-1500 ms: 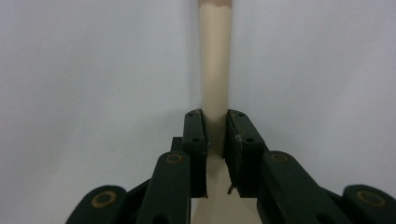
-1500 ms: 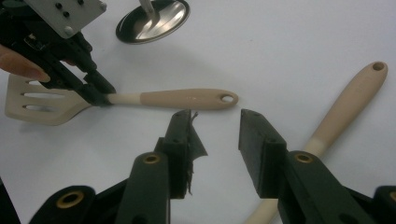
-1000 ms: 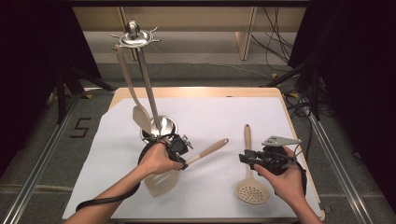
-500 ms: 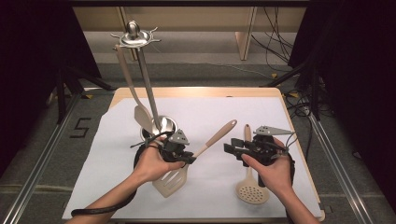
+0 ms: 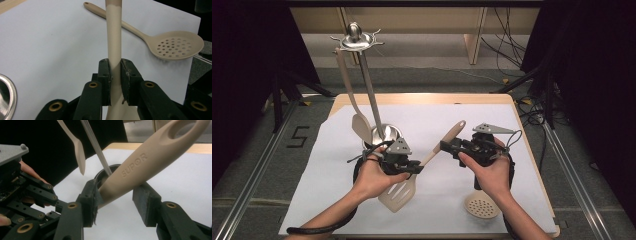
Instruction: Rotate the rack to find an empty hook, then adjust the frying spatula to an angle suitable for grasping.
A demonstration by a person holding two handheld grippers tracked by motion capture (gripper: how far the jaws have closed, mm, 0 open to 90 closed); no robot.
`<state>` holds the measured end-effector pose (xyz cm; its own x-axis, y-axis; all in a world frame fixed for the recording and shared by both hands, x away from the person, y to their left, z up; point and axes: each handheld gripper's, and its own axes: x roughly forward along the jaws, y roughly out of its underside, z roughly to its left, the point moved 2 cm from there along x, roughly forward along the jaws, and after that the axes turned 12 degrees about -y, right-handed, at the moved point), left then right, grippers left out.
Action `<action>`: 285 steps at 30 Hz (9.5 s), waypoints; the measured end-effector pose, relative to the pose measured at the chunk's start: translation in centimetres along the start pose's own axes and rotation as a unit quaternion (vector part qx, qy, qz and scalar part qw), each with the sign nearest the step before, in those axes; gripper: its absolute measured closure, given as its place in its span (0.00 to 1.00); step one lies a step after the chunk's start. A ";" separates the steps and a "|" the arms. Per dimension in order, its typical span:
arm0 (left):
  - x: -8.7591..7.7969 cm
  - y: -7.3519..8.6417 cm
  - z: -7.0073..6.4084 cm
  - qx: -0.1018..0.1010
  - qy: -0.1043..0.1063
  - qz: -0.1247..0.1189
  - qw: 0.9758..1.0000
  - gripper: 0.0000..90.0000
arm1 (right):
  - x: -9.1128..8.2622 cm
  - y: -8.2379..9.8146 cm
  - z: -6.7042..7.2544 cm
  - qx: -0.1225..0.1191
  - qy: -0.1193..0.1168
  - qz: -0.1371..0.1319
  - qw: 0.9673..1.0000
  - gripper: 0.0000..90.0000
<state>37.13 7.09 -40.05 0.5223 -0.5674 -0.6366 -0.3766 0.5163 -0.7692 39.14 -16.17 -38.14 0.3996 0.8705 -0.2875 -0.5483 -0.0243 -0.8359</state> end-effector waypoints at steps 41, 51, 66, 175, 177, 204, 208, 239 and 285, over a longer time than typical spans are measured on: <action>-2.9 -2.4 0.9 0.038 0.124 -0.066 0.989 0.68 | 0.3 -2.4 4.5 -0.136 -0.183 0.038 0.973 0.84; -3.4 -2.2 1.0 0.026 0.133 -0.077 0.988 0.84 | 0.9 -2.4 4.9 -0.150 -0.199 0.050 0.967 0.83; -4.9 -1.8 2.9 -0.025 0.022 -0.081 0.996 0.86 | 0.0 -1.9 4.2 -0.130 -0.152 0.026 0.979 0.70; -10.9 -7.5 14.7 -0.062 -0.121 -0.097 0.986 0.86 | -3.6 3.5 -1.9 -0.047 0.041 0.058 0.996 0.61; -10.9 -7.5 14.9 -0.065 -0.123 -0.098 0.985 0.86 | -3.5 3.5 -1.9 -0.042 0.040 0.057 0.997 0.61; -9.8 -7.2 16.1 -0.111 -0.118 -0.100 0.982 0.84 | -3.9 3.5 -2.3 -0.057 0.051 0.067 0.995 0.62; -9.9 -7.0 16.0 -0.121 -0.124 -0.111 0.979 0.81 | -3.8 3.7 -2.1 -0.039 0.047 0.064 0.996 0.61; -13.7 -5.7 14.9 -0.123 -0.174 -0.212 0.954 0.76 | -4.9 3.9 -4.3 -0.038 0.075 0.069 0.994 0.61; -16.7 -10.0 16.5 -0.140 -0.252 -0.273 0.918 0.99 | -5.2 4.3 -5.1 0.010 0.090 0.096 0.991 0.72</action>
<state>44.81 22.03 -20.78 0.9527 -0.2874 -0.0990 -0.0977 0.0189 -0.9950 38.53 -23.30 -42.62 0.4107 0.7483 -0.5209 -0.6405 -0.1699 -0.7490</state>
